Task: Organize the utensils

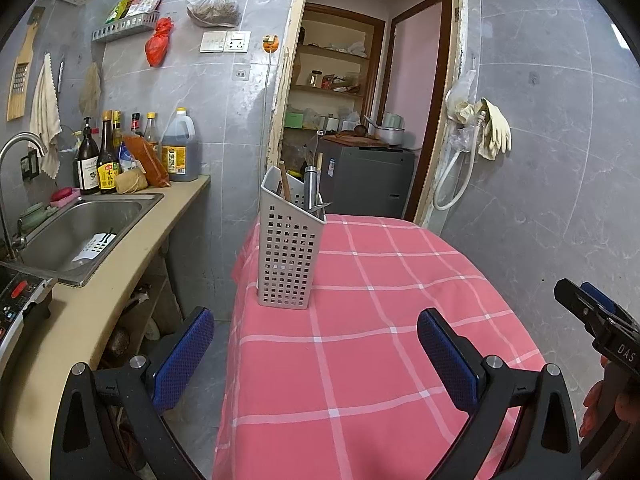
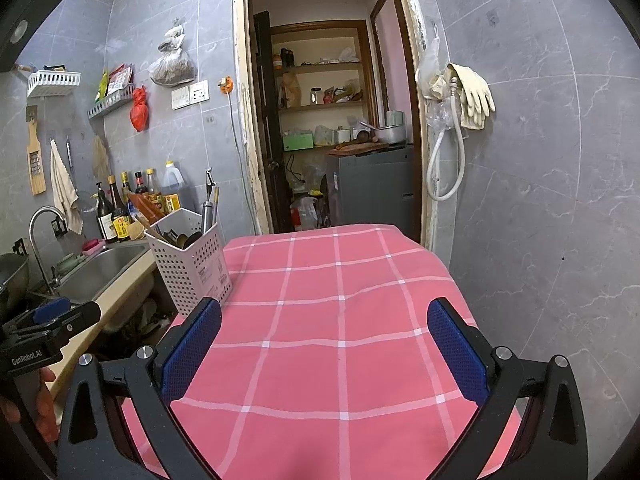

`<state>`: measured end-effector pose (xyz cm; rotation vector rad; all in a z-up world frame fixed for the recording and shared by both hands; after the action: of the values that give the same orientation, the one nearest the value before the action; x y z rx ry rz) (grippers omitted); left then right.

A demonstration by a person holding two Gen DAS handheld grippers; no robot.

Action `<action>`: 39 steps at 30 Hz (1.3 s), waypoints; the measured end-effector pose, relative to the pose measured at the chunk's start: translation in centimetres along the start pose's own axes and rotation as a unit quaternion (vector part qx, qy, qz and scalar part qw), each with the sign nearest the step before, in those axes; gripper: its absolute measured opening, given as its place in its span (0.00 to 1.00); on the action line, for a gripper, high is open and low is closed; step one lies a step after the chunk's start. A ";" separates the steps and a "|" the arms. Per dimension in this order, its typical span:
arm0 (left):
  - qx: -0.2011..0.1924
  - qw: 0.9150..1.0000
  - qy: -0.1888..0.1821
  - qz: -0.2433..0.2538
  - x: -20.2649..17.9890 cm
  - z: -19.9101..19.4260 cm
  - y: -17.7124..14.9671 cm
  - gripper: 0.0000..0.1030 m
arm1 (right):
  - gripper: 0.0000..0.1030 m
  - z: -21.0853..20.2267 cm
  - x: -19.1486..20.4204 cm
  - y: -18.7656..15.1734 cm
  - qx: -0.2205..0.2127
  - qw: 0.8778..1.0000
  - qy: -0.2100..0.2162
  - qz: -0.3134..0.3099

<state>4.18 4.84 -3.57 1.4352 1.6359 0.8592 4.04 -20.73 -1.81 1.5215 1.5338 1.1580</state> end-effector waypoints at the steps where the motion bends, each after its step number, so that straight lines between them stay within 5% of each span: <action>1: 0.000 1.000 0.000 0.000 0.0 0.0 0.0 0.99 | 0.98 0.0 0.0 0.0 0.000 1.000 0.000 0.000; 39: 0.001 1.000 0.002 -0.003 0.3 0.1 0.3 0.99 | 0.98 0.5 0.2 -0.1 0.005 1.000 0.001 0.003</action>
<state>4.36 5.20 -3.43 1.4301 1.6439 0.8570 4.46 -20.44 -2.08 1.5315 1.5395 1.1572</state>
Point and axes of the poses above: each gripper's, at about its wrist camera, not at the fingertips, and z roughly the way its jaws point, x to its left, y to its top, the point moved 1 cm from there along z, roughly the way its jaws point, and after that the axes turned 2 degrees about y, right-handed, at the moved point
